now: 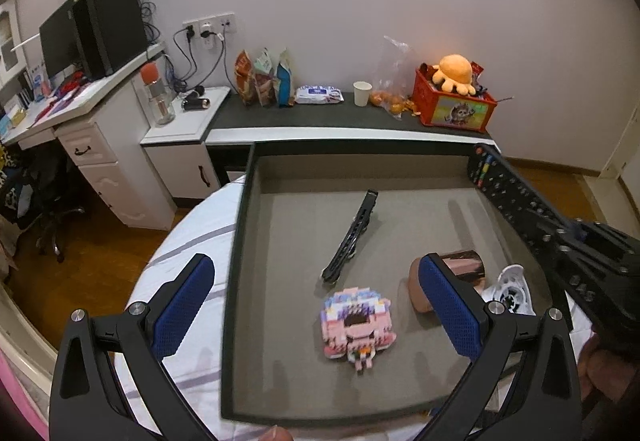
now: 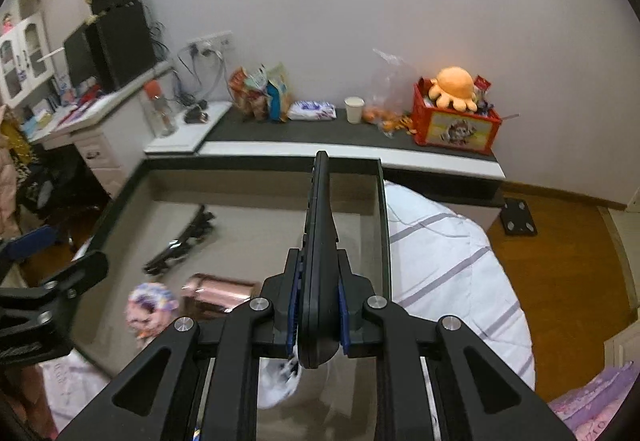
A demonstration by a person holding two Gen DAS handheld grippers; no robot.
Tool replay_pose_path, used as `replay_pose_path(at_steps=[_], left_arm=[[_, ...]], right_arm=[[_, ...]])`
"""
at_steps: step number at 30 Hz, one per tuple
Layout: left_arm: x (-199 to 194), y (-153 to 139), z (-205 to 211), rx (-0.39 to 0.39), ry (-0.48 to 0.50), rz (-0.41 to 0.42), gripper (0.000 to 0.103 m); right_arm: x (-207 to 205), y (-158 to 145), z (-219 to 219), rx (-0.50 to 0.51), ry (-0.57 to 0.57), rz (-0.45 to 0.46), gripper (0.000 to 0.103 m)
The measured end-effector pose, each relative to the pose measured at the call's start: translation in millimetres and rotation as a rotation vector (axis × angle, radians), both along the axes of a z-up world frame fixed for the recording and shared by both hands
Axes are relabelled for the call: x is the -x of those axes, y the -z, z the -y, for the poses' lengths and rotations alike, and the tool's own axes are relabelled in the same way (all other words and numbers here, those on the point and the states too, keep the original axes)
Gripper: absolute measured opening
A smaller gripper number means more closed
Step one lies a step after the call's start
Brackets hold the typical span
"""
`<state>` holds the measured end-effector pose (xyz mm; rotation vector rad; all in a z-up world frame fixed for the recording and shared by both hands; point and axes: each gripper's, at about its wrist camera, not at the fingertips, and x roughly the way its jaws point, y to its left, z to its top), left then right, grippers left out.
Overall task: Organize rigid objects
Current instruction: 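Carry the black remote into the box and release it with the right gripper, then withdraw the right gripper from the box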
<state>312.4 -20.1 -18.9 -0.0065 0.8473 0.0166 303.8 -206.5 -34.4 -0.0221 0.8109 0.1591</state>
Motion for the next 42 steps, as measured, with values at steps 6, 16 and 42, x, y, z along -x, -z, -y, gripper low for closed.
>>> replay_pose_path(at_steps=[6, 16, 42], left_arm=[[-12, 13, 7, -0.003, 0.009, -0.026, 0.103], [-19, 19, 8, 0.001, -0.001, -0.04, 0.103], [121, -19, -15, 0.026, -0.006, 0.048, 0.103]], right_arm=[[-16, 25, -5, 0.057, 0.013, -0.051, 0.015], [-18, 28, -4, 0.059, 0.029, -0.068, 0.045], [124, -47, 1, -0.055, 0.016, 0.081, 0.103]])
